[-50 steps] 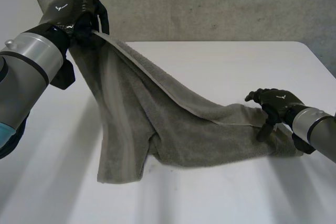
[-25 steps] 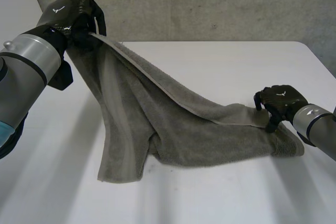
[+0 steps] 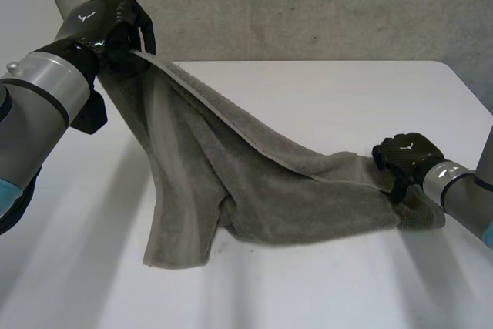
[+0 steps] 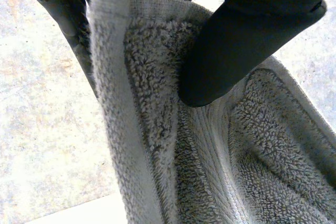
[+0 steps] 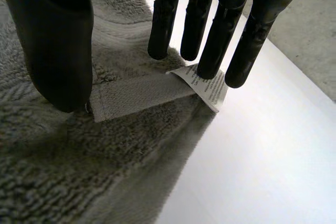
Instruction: Fold the towel.
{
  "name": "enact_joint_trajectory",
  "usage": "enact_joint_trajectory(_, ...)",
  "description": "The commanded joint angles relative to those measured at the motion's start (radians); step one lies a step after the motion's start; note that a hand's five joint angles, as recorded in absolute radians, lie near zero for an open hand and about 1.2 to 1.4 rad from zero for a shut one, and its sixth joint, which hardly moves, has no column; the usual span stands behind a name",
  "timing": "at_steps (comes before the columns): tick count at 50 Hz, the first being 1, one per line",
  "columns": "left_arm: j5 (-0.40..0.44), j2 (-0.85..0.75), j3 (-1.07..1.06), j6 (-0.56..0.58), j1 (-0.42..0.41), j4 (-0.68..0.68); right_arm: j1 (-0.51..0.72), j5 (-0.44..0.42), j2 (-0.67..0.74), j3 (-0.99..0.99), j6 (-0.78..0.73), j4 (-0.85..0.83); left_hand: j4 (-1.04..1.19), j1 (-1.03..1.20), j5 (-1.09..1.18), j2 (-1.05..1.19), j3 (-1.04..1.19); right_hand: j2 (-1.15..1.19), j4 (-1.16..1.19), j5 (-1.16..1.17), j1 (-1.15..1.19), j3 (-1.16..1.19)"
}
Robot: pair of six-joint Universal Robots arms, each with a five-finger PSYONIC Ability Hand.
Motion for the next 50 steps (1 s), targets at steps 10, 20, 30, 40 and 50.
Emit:
enact_joint_trajectory(10, 0.001, -0.021, 0.001, 0.003, 0.0, 0.008, 0.0, 0.001, 0.006, -0.033, -0.005, -0.079, 0.179, 0.202, 0.197, 0.178, 0.179, 0.769, 0.76, 0.753, 0.757, 0.759)
enact_joint_trajectory(20, -0.001, 0.003, 0.011, 0.001, 0.012, 0.0, 0.002, -0.017, -0.22, -0.112, 0.142, -0.033, 0.179, 0.202, 0.197, 0.178, 0.179, 0.769, 0.76, 0.753, 0.757, 0.759)
enact_joint_trajectory(30, -0.001, 0.221, 0.151, -0.002, 0.048, -0.161, -0.115, -0.184, -0.474, -0.441, 0.264, 0.387, 0.179, 0.202, 0.197, 0.178, 0.179, 0.769, 0.76, 0.753, 0.757, 0.759)
enact_joint_trajectory(40, 0.004, 0.249, 0.169, 0.012, 0.098, -0.311, -0.21, -0.252, -0.391, -0.701, 0.186, 0.772, 0.179, 0.202, 0.197, 0.178, 0.179, 0.769, 0.76, 0.753, 0.757, 0.759)
enact_joint_trajectory(50, 0.024, -0.089, 0.082, 0.147, 0.129, -0.298, -0.106, -0.099, -0.137, -0.71, -0.051, 0.825, 0.179, 0.202, 0.197, 0.178, 0.179, 0.769, 0.76, 0.753, 0.757, 0.759)
